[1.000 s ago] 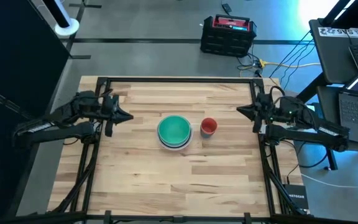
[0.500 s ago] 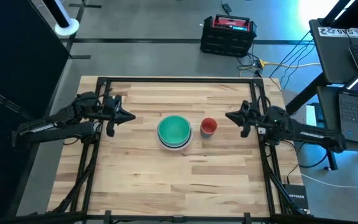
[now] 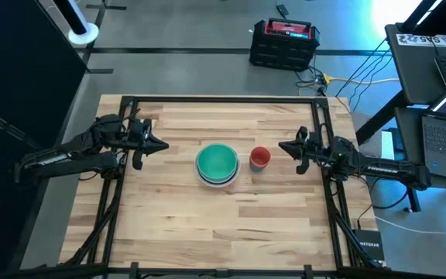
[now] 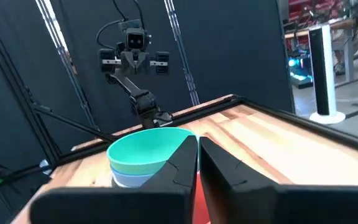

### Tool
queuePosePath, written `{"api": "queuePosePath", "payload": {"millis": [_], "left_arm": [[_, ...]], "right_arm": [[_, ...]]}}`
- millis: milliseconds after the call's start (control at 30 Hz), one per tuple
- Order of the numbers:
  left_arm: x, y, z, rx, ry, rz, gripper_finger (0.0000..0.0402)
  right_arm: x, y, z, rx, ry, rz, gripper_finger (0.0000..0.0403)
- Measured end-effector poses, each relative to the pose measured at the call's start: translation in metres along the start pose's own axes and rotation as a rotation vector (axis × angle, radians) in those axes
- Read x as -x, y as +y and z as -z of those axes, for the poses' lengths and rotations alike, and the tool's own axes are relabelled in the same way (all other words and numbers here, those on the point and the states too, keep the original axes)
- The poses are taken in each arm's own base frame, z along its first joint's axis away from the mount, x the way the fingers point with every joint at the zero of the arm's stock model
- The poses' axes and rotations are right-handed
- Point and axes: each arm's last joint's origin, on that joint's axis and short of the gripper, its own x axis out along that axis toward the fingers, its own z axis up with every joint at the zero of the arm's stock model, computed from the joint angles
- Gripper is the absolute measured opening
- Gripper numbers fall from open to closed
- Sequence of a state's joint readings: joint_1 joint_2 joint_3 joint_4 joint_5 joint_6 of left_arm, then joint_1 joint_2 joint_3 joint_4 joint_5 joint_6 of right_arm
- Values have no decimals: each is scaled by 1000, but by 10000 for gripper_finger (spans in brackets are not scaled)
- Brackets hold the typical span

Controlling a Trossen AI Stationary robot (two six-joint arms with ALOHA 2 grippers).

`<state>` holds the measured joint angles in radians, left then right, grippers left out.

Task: Nest bowls inside each other
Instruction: Return to Home Position

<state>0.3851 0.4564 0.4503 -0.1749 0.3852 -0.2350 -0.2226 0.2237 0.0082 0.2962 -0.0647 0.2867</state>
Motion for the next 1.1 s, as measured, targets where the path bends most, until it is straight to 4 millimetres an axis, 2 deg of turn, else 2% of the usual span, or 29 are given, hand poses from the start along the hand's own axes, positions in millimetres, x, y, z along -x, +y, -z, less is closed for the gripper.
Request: {"api": "queuePosePath", "payload": {"millis": [167,333,833,1100], "left_arm": [[0,0,0,25,0,0,0],[0,0,0,46,0,0,0],[0,0,0,43,0,-1,0],[0,0,0,37,0,-1,0]], "right_arm": [[0,0,2,34,24,-21,1],[1,0,11,13,138,-77,1],[3,-8,27,7,277,75,1],[2,-8,29,7,310,74,1]]}}
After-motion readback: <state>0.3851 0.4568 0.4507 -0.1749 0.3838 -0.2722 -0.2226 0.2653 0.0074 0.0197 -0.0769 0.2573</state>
